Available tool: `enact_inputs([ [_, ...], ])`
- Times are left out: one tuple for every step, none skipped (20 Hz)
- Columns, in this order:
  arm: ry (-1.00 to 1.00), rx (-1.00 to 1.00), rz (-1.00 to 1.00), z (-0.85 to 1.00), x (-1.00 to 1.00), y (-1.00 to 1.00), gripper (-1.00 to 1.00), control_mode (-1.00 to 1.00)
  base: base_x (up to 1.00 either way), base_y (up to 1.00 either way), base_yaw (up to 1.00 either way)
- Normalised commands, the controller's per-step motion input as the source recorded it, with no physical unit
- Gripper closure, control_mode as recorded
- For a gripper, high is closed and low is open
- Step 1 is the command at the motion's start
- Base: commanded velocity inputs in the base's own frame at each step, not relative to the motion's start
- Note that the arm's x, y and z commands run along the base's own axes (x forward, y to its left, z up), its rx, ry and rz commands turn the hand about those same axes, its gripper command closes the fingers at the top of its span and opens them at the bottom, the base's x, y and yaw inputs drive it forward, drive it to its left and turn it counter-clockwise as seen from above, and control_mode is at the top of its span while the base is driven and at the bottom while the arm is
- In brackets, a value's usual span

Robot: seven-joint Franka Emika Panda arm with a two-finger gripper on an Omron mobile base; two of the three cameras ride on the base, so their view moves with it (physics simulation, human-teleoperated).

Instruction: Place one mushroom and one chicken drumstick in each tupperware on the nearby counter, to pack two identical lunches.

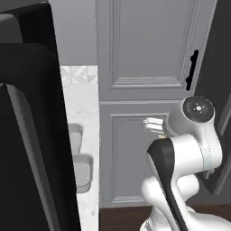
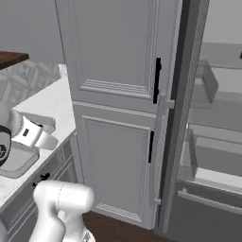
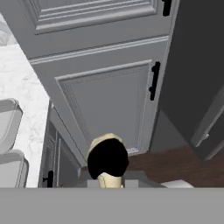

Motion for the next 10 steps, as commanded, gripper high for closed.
enact_inputs([
  [0.00, 0.00, 0.00, 0.00, 0.00, 0.00, 1.00, 1.00, 0.81, 0.30, 0.41],
  [0.00, 0.00, 0.00, 0.00, 0.00, 0.00, 1.00, 1.00, 0.69, 0.38, 0.41],
  [0.00, 0.00, 0.00, 0.00, 0.00, 0.00, 1.00, 1.00, 0.43, 0.53, 0.42],
  [0.00, 0.00, 0.00, 0.00, 0.00, 0.00, 1.00, 1.00, 0.19, 0.56, 0.41],
  [0.00, 0.00, 0.00, 0.00, 0.00, 0.00, 1.00, 1.00, 0.00, 0.64, 0.38],
  [0.00, 0.00, 0.00, 0.00, 0.00, 0.00, 1.00, 1.00, 0.00, 0.63, 0.35],
  [0.00, 0.00, 0.00, 0.00, 0.00, 0.00, 1.00, 1.00, 0.00, 0.58, 0.32],
  [0.11, -0.04, 0.29, -0.40, -0.02, 0.59, 1.00, -1.00, 0.00, 0.00, 0.00],
  [0.12, -0.01, 0.29, -0.37, 0.00, 0.53, 1.00, -1.00, 0.00, 0.00, 0.00],
  [0.14, 0.00, 0.29, -0.36, 0.00, 0.48, 1.00, -1.00, 0.00, 0.00, 0.00],
])
